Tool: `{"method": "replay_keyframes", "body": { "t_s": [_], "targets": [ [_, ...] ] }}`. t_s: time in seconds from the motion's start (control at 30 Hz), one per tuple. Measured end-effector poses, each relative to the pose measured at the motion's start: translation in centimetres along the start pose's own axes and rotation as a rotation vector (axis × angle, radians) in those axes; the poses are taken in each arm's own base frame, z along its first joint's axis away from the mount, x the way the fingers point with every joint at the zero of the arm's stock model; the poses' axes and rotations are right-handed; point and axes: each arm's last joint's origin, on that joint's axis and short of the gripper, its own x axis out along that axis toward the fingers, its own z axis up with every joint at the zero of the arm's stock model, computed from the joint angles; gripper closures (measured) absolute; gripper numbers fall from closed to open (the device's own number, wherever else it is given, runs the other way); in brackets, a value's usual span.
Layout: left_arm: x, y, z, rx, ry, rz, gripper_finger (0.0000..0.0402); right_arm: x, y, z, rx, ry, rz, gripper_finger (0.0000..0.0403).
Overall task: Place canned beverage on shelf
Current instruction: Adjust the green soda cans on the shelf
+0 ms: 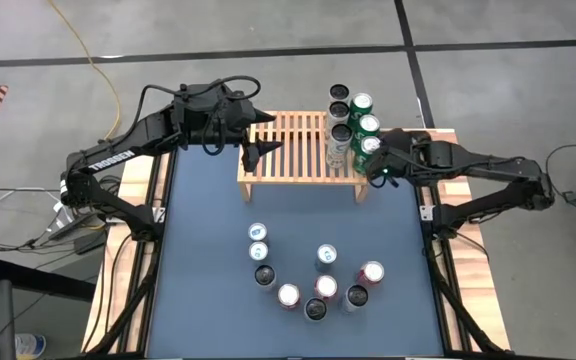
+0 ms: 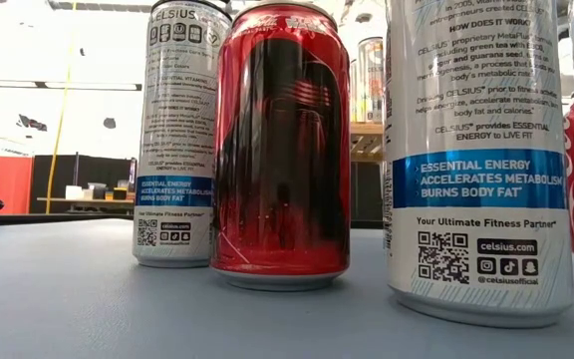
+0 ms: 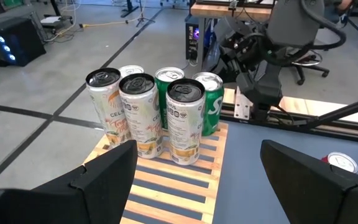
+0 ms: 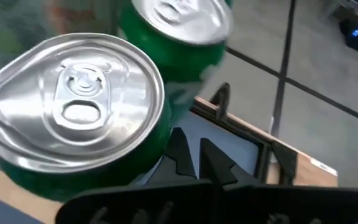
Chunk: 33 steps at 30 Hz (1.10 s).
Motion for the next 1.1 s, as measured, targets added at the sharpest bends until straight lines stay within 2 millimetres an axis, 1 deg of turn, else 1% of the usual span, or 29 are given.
{"method": "replay_keyframes", "body": {
  "t_s": [0.3,0.47,0.57,0.67,0.77,0.97,1.1],
  "targets": [
    [0.0,0.0,0.0,0.000,0.000,0.000,0.0074,0.5,-0.5,0.3,-0.002,0.005,-0.031,0.0403],
    [0.0,0.0,0.0,0.000,0.000,0.000,0.0074,-0.6,-1.4,1.5,0.001,-0.064,-0.057,0.0403],
    [0.0,0.0,0.0,0.000,0.000,0.000,0.0075,-0.7,-2.3,1.8,0.014,-0.062,-0.070,0.0403],
    [0.0,0.0,0.0,0.000,0.001,0.000,0.0074,-0.7,-2.8,1.4,0.047,-0.032,-0.103,0.0403],
    [0.0,-0.1,0.0,-0.001,0.004,-0.002,0.0074,-0.9,-2.8,1.0,0.056,-0.024,-0.121,0.0403],
    [0.0,-0.1,0.0,-0.001,0.004,-0.003,0.0074,-0.2,-1.7,-0.9,0.083,-0.006,-0.117,0.0403],
    [0.0,-0.1,0.0,-0.001,0.004,-0.003,0.0074,0.2,-0.8,-1.7,0.105,-0.011,-0.095,0.0403]
  ]
}}
